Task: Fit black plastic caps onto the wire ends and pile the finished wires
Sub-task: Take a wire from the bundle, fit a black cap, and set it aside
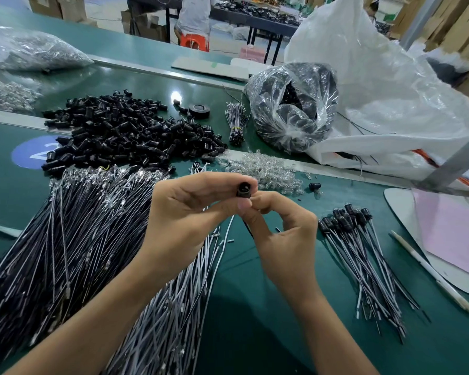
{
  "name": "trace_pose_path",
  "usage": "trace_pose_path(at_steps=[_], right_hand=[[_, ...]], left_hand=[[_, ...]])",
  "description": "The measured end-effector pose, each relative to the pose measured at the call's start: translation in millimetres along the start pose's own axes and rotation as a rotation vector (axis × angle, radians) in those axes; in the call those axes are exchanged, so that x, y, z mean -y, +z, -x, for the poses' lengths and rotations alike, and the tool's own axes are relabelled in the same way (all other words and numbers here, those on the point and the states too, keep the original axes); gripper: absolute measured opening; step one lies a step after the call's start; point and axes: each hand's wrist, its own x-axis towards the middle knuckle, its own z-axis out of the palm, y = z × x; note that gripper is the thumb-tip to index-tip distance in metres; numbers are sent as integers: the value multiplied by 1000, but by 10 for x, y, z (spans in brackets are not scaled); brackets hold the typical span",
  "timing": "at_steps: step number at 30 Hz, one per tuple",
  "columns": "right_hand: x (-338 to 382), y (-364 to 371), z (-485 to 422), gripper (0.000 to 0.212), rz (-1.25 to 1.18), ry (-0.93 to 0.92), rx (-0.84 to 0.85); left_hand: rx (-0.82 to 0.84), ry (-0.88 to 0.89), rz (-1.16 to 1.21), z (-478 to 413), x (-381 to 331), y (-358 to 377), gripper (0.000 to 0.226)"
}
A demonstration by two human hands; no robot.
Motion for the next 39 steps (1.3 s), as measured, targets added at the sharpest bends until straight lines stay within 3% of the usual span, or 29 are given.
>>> trace_pose_path(at_steps=[13,19,27,30,33,35,39], right_hand=[[5,6,11,3,-46,44,24],[28,14,12,17,-4,28,48],[-47,42,39,8,99,21,72],[-23,33,8,5,131,42,107],[-87,-124,-113,16,284,87,29],[-210,-286,-261,28,523,183,-4],[-494,-484,-533,47,925,444,208]], left_hand=[[15,9,19,-2,-49,14,29],[35,21,21,8,-40,1,30],[-15,1,85,-25,-48,-15,25],[-108,-56,192,-98,-101,-67,21],[-215,-141,277,-150,-172,-213,20],[-272,-196,231,-149,-181,-281,24],[-258,-356,160,-157,-141,-261,25]])
